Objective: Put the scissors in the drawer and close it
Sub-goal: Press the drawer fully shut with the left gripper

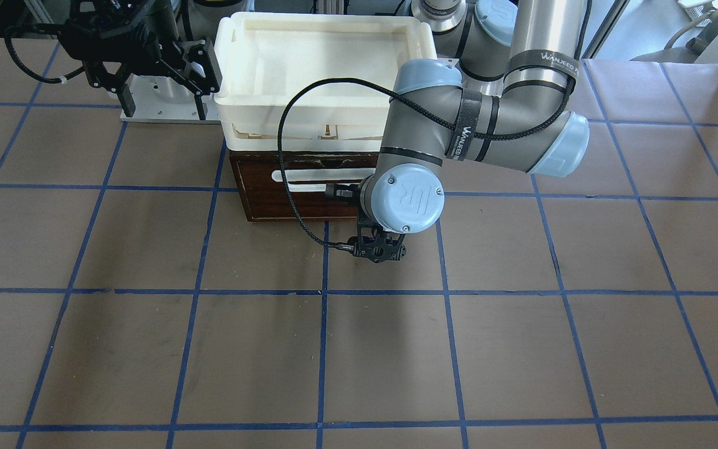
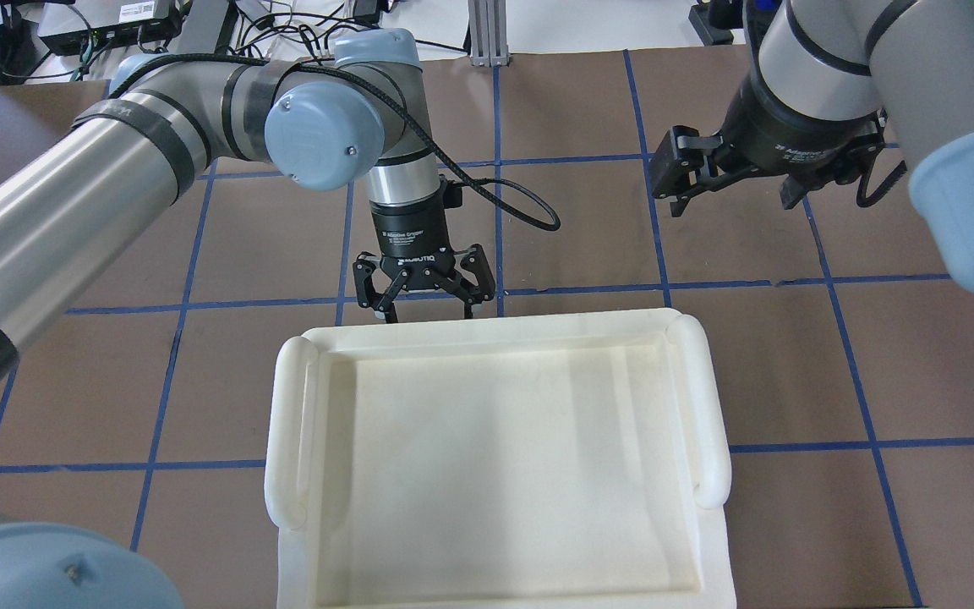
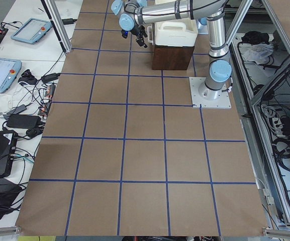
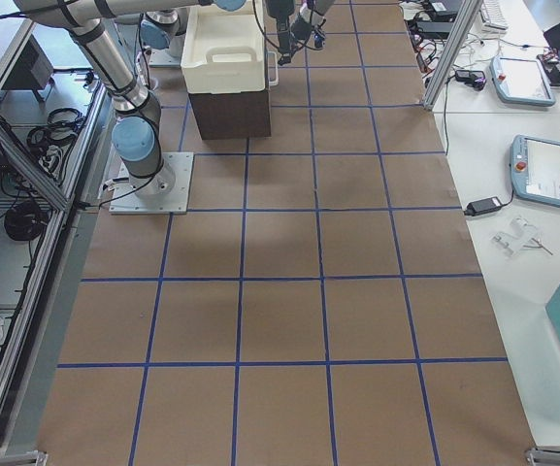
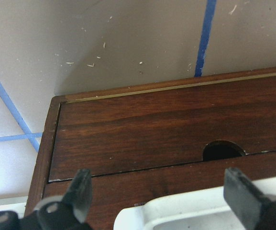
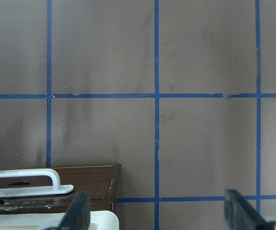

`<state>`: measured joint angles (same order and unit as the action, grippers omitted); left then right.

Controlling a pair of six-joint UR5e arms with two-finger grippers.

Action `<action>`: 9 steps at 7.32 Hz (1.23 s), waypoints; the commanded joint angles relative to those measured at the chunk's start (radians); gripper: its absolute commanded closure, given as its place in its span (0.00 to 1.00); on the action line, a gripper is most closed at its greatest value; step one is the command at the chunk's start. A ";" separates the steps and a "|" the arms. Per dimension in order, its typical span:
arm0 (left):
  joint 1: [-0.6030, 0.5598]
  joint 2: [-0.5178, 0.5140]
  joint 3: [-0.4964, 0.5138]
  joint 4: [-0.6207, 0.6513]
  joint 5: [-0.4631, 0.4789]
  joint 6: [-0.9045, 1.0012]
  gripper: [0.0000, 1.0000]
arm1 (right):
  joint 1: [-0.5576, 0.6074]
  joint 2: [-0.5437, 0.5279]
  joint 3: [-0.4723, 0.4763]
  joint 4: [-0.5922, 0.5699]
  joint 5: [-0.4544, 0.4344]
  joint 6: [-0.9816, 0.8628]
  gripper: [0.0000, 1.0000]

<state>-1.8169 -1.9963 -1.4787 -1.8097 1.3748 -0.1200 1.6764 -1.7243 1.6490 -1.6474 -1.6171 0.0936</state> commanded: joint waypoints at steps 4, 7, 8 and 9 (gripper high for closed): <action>0.062 0.001 0.119 0.042 0.010 0.011 0.00 | -0.001 0.000 0.000 -0.003 0.005 0.000 0.00; 0.158 0.104 0.192 0.103 0.142 0.054 0.00 | -0.001 0.000 0.000 -0.002 0.005 0.000 0.00; 0.188 0.163 0.187 0.105 0.148 0.083 0.00 | -0.001 0.000 0.000 -0.002 0.003 0.000 0.00; 0.202 0.227 0.175 0.108 0.155 0.127 0.00 | -0.001 0.000 0.000 -0.002 0.002 0.000 0.00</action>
<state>-1.6422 -1.8463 -1.2961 -1.7104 1.5144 -0.0388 1.6751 -1.7242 1.6490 -1.6491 -1.6137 0.0936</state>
